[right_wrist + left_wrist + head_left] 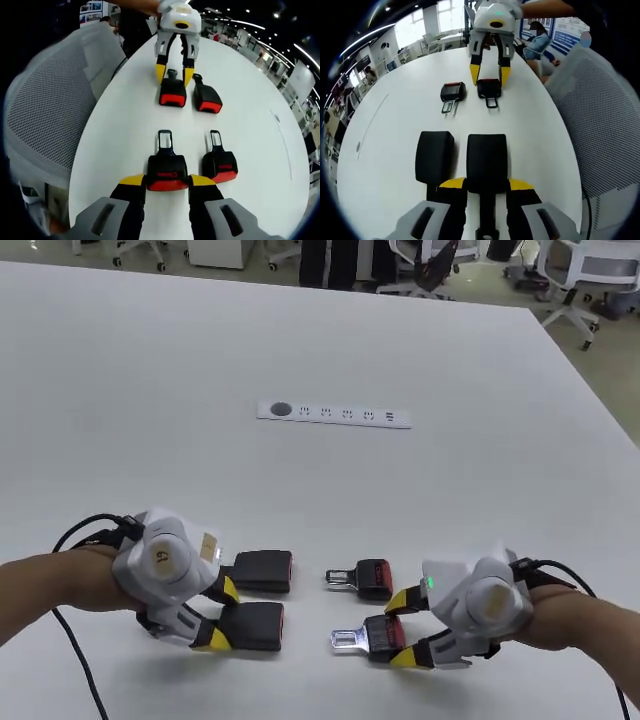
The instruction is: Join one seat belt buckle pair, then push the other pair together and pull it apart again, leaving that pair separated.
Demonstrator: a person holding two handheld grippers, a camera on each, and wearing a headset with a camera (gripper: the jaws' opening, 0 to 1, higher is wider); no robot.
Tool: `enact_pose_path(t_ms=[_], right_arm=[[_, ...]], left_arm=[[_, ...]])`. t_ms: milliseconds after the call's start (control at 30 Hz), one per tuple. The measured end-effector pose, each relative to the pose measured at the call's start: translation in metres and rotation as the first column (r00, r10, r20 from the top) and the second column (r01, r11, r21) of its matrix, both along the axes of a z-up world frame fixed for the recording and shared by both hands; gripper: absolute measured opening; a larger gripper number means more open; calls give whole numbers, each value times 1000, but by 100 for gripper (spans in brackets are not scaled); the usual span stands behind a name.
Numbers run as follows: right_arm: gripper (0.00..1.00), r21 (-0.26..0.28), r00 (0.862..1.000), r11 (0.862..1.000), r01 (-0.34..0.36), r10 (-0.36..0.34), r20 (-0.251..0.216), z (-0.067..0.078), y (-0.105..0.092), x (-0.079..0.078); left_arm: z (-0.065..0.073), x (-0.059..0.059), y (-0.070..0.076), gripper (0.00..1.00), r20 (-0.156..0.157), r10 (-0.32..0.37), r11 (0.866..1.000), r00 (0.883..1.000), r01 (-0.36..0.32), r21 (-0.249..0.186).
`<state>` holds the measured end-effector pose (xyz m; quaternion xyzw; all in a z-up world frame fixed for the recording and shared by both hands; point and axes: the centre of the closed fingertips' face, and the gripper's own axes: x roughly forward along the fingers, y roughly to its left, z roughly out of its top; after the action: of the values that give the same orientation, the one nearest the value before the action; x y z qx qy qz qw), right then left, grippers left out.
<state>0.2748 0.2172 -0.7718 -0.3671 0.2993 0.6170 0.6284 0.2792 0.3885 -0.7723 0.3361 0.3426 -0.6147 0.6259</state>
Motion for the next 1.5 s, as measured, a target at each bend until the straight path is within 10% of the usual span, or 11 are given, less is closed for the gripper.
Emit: enact_pose_path(t_ms=[1500], right_arm=[[29, 43, 998, 997, 59, -60, 24, 9, 23, 4]], left_arm=[[-4, -3, -2, 31, -35, -6, 998, 999, 8, 58]])
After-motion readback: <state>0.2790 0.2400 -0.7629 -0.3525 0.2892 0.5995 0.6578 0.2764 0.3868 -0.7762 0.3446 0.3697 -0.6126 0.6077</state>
